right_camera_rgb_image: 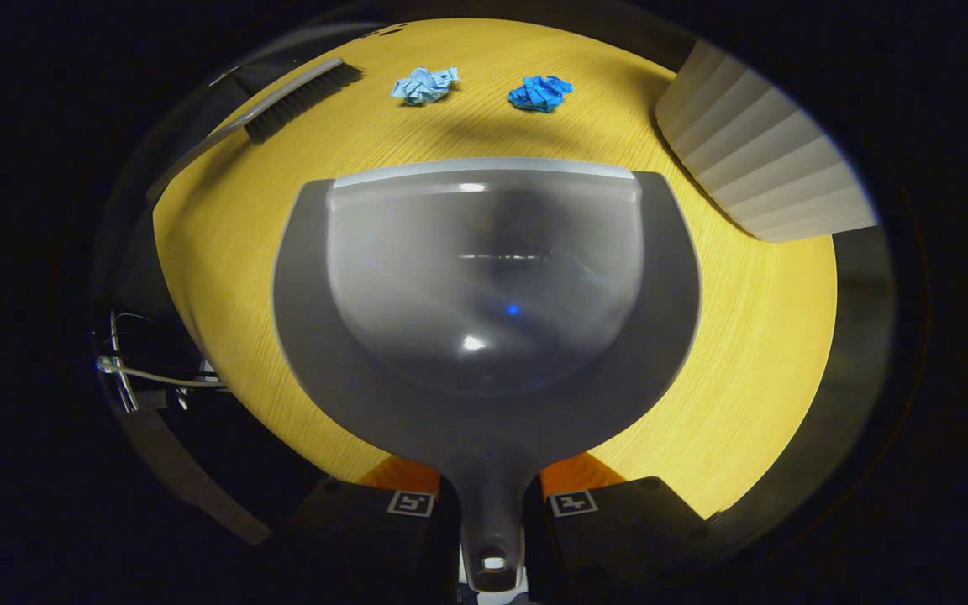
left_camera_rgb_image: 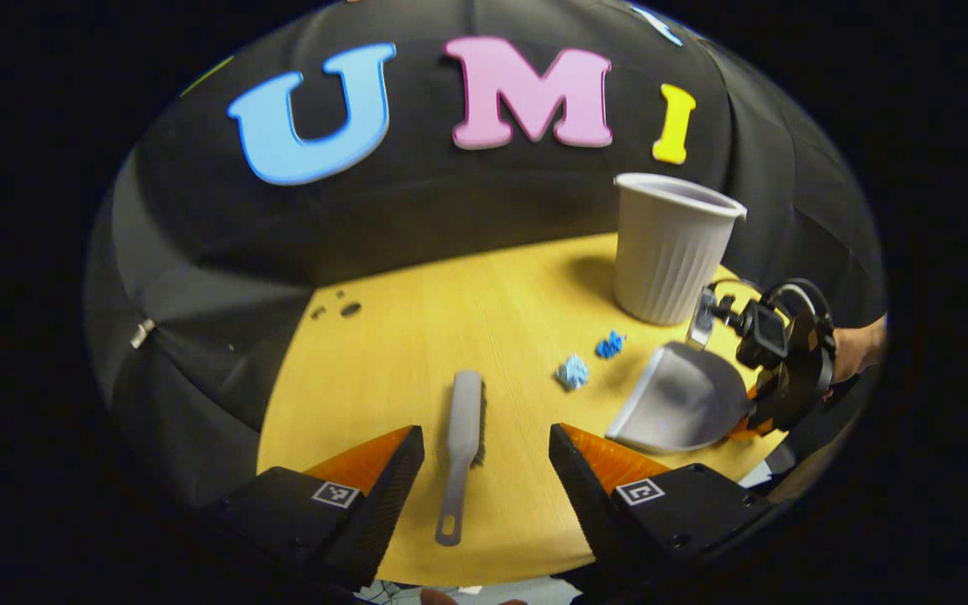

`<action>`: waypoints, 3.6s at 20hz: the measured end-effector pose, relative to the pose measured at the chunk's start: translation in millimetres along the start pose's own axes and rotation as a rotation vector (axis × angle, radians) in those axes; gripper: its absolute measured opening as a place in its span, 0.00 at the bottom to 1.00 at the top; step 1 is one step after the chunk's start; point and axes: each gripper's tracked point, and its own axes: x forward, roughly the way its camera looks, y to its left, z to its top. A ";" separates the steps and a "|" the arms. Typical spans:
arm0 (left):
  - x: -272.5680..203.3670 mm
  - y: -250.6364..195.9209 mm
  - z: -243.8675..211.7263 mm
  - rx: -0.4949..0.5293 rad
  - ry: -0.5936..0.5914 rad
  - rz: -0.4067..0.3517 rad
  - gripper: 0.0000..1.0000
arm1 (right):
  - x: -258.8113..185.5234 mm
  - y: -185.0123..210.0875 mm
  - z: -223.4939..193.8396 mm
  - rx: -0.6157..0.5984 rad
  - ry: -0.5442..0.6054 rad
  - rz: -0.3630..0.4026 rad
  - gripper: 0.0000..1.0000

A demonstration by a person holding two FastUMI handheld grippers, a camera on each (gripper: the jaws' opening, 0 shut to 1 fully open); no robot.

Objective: Pick up the small broom and dustpan from the desktop, sweep the trash into the dustpan with the broom, and then empty the trash into the garbage bin.

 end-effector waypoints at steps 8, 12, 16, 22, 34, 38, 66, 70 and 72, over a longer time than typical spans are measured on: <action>75.9 29.9 -74.2 0.000 0.427 -0.034 0.89 | 0.4 1.1 0.2 0.006 -0.001 0.004 0.32; 98.0 29.3 -87.1 0.009 0.515 -0.024 0.87 | -0.4 1.0 -0.7 0.006 0.004 0.005 0.32; 107.4 25.2 -96.9 0.042 0.580 -0.025 0.83 | -0.9 0.8 -1.6 0.015 0.005 0.006 0.32; 108.0 16.2 -103.2 0.019 0.655 -0.052 0.57 | -0.5 1.0 -1.3 0.008 0.002 0.013 0.32; 133.7 4.4 -54.9 0.174 0.571 -0.086 0.25 | -0.8 1.3 -0.5 0.023 -0.022 0.006 0.31; 158.2 -9.6 -19.0 0.303 0.542 -0.104 0.25 | -0.2 1.8 -1.3 0.026 -0.020 0.007 0.31; 153.0 -135.4 -18.2 0.491 0.609 -0.470 0.24 | -4.3 -4.0 -3.9 0.038 -0.126 0.019 0.31; 150.9 -97.8 -16.4 0.340 0.570 -0.382 0.24 | -14.9 -8.5 -26.9 0.027 -0.124 0.022 0.31; 146.2 -73.5 -27.5 0.244 0.568 -0.324 0.25 | -35.5 -16.2 -30.2 0.062 -0.145 0.032 0.31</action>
